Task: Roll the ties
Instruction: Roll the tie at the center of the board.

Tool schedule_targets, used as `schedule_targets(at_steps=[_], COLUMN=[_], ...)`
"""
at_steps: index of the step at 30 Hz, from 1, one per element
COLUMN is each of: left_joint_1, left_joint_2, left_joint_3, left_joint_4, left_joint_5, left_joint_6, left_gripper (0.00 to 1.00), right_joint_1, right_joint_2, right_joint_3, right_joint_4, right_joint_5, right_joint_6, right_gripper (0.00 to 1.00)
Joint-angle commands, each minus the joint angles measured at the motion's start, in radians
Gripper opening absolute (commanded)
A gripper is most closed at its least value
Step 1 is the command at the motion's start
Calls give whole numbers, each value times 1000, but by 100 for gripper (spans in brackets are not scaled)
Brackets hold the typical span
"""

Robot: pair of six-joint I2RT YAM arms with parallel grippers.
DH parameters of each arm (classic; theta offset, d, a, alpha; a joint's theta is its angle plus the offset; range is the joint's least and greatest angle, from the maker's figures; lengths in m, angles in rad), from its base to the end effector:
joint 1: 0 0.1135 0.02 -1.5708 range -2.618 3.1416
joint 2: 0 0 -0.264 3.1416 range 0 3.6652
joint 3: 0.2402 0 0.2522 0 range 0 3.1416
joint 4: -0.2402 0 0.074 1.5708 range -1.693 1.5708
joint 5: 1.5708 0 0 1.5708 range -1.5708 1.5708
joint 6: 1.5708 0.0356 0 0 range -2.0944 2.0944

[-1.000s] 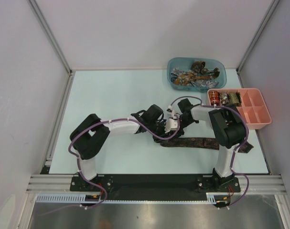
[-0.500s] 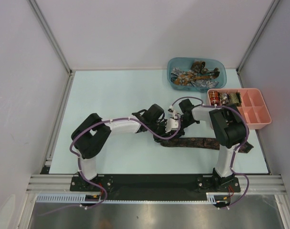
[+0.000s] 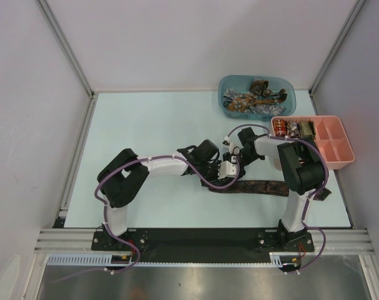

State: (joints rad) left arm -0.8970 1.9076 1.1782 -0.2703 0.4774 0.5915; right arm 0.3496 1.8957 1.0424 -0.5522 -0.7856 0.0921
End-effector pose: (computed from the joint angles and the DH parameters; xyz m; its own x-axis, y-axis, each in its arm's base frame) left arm 0.2287 -0.3126 0.1553 0.0377 0.7465 -0.6643 0.9975 -0.0677 -0.0195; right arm 0.2985 0.1356 0.1208 -0.9551 -0.2790 -0.0997 -0.2648 0.6528 0.7098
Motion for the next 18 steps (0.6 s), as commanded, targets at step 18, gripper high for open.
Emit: schedule_targets(at_steps=[18], left_joint_1=[-82], left_joint_2=[93], left_joint_3=[17], left_joint_4=[-184], left_joint_5=[-118], left_joint_6=[125], left_gripper=[32], right_joint_1=[-81], right_joint_2=[-110], right_joint_3=[-47], right_joint_4=[-84], right_joint_5=[-139], right_joint_6=[11], right_gripper=[47])
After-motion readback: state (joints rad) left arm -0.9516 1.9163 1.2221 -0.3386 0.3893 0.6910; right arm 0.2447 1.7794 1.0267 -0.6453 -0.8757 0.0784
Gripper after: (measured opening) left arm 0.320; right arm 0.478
